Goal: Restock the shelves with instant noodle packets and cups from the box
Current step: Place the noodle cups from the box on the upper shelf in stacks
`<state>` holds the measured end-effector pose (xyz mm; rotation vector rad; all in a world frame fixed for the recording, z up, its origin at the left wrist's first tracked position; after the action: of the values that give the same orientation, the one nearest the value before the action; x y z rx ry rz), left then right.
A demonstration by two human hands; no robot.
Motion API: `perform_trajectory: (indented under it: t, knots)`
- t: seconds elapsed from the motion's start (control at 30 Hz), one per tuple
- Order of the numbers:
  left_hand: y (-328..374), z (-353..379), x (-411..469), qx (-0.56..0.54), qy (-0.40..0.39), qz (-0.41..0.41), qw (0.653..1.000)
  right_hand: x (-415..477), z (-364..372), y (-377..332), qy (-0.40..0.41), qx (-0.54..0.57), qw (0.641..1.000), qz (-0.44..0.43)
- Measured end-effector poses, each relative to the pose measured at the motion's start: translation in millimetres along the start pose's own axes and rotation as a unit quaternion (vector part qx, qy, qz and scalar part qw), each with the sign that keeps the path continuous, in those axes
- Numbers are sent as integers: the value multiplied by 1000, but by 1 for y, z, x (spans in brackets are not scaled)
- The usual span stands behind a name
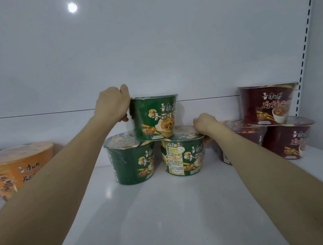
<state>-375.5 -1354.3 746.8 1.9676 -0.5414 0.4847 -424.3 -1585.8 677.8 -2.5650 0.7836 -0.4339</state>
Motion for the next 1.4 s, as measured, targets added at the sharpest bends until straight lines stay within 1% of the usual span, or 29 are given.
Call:
perform_trajectory:
  t: [0.1,0.17,0.23,0.33,0.5,0.6,0.7,0.8,0.87,0.93,0.97,1.03,1.1,1.17,1.23,1.37,1.4]
  knots:
    - [4,-11,-13,106,57,84,989,-7,-12,-2,34,-9,999,-14]
    - [11,-18,-28,185,96,142,968,-11,-21,-3,63,-20,997,-25]
    - [19,-22,-48,240,106,196,945,-17,-28,-4,81,-31,995,-40]
    - [27,-20,-81,291,67,245,922,-32,-35,-7,106,-42,992,-57]
    - [35,0,-136,326,-43,299,896,-74,-51,-16,163,-55,981,-91]
    - [42,14,-164,328,-70,346,876,-105,-63,-15,200,-68,970,-119]
    - [56,28,-189,304,-100,386,865,-141,-79,-6,231,-78,960,-140]
    - [77,39,-214,265,-106,422,860,-172,-97,9,258,-77,952,-147]
    - [93,44,-235,245,-117,457,847,-194,-108,23,274,-82,947,-144]
    - [108,53,-253,199,-99,499,838,-217,-118,41,284,-87,945,-137]
    - [117,57,-264,191,-100,504,837,-229,-122,52,288,-89,944,-133]
    - [133,70,-295,187,-149,520,820,-256,-131,76,296,-94,943,-123]
    - [140,92,-326,164,-168,509,828,-283,-138,103,296,-105,943,-114]
    - [151,101,-358,102,-180,521,828,-310,-141,133,285,-110,947,-100]
    - [158,110,-390,82,-220,507,830,-335,-141,163,275,-112,951,-82]
    - [145,150,-461,77,-329,453,825,-380,-127,224,243,-120,962,-39]
    - [141,155,-477,80,-344,446,823,-390,-120,238,234,-122,964,-29]
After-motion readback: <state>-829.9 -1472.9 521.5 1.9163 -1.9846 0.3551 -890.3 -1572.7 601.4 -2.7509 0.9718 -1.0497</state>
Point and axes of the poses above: each hand's wrist, its own x-axis towards the middle knuckle, its own z-axis out of the palm, y = z × x, the point moved 3 cm from there along x, towards the middle knuckle, and after that the axes turned 11 degrees about -x, right-handed, at the moved point
